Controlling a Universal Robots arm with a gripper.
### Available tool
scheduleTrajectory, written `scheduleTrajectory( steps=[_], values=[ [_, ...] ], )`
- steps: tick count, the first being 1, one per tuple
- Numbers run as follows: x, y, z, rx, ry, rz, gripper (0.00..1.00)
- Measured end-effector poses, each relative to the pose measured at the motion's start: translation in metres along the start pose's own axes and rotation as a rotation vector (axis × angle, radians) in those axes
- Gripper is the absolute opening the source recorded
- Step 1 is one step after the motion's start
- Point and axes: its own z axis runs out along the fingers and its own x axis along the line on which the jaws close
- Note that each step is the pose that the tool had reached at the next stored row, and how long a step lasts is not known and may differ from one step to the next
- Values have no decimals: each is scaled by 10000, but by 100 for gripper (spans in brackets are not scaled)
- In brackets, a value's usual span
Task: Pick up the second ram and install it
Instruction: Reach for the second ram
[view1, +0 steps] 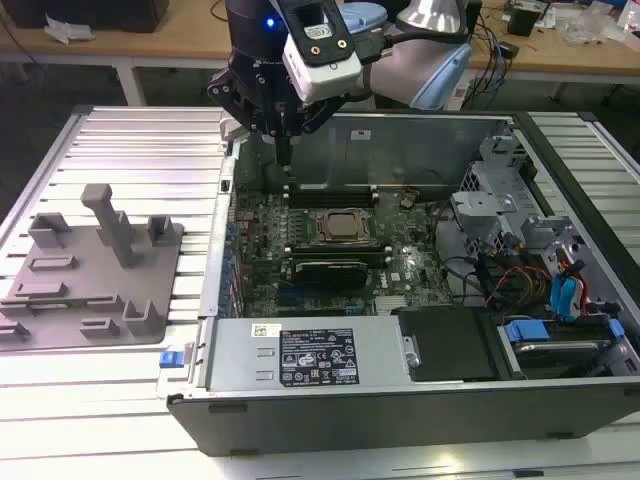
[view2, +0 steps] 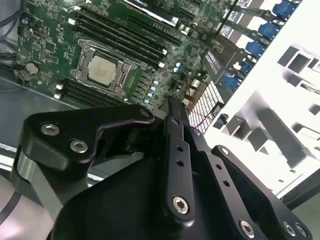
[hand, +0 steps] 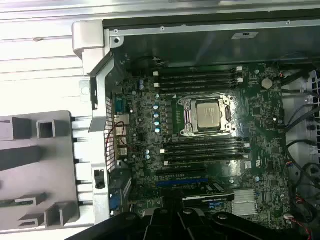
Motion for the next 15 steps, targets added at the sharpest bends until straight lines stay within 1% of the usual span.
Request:
scheduleTrajectory(
  steps=[10, 13, 15],
  values=[
    [3, 0, 0, 0, -1, 0, 8],
    [49, -4, -2, 1, -1, 0, 8],
    [110, -8, -3, -1, -6, 0, 8]
  ],
)
